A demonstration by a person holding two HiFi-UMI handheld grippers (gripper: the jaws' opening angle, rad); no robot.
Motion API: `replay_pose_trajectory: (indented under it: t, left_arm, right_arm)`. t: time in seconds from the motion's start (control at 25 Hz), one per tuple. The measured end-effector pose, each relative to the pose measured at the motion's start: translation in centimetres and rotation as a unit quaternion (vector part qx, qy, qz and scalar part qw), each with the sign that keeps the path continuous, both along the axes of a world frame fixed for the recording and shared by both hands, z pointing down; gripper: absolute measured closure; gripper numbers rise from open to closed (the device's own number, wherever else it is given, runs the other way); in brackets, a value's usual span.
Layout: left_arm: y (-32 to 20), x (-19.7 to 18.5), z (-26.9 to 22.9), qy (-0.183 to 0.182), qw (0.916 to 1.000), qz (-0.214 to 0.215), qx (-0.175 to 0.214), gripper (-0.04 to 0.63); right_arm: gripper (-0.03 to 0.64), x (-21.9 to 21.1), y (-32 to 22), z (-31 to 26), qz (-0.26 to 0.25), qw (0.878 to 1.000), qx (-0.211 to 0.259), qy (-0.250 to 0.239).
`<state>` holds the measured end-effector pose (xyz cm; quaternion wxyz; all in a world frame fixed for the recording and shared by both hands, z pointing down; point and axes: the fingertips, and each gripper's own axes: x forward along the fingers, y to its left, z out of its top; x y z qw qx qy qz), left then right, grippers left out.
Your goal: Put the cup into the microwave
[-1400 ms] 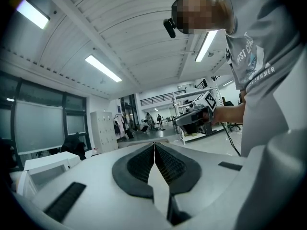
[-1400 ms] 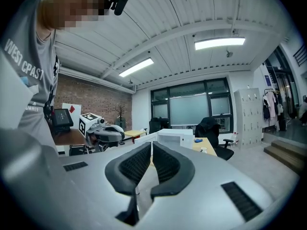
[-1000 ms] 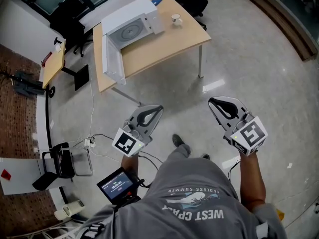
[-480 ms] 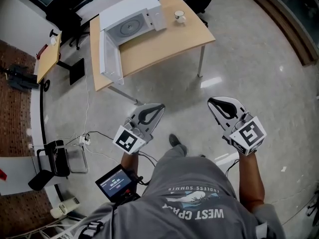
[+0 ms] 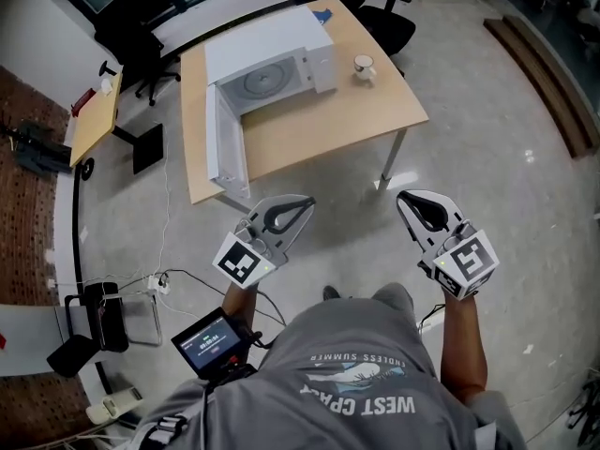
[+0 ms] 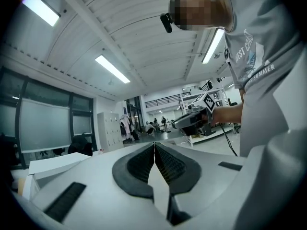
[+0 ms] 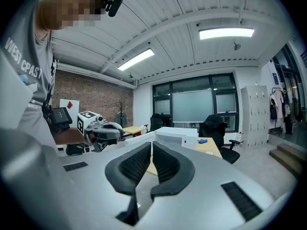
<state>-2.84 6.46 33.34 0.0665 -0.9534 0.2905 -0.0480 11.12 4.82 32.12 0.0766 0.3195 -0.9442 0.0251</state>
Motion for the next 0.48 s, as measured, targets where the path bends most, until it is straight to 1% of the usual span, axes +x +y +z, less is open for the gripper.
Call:
replay_pose_trajectory:
  t: [0.08,0.16,0.28,0.48]
  left_arm:
    - [-1.4,-1.1,0.3,0.008,0.9999,-0.007,-0.009,0.572]
    - [-3.2,-1.8,0.8,0.006,0.9997,-0.017,-0.018,0.572]
    - [-6.4,-2.6,1.6,0.001,0.9992,-0.035,-0.019,0.572]
    - [-13.3,-3.8,2.0,-0.006,0.9958,-0.09,-0.015,0.572]
  right_arm:
    - [0.595,-1.0,-2.0,0.5,-0.008,1.0,-0.007,0.007]
    - [0.595,-1.4,-4.7,0.8,-0.012,1.0,-0.008,0.007]
    - [0.595,-1.8,-9.3,1.8,-0.019,1.0,-0.011,0.001]
    - [0.595,-2.7,-18.5,3.0,-0.05,0.999,-0.014,0.002]
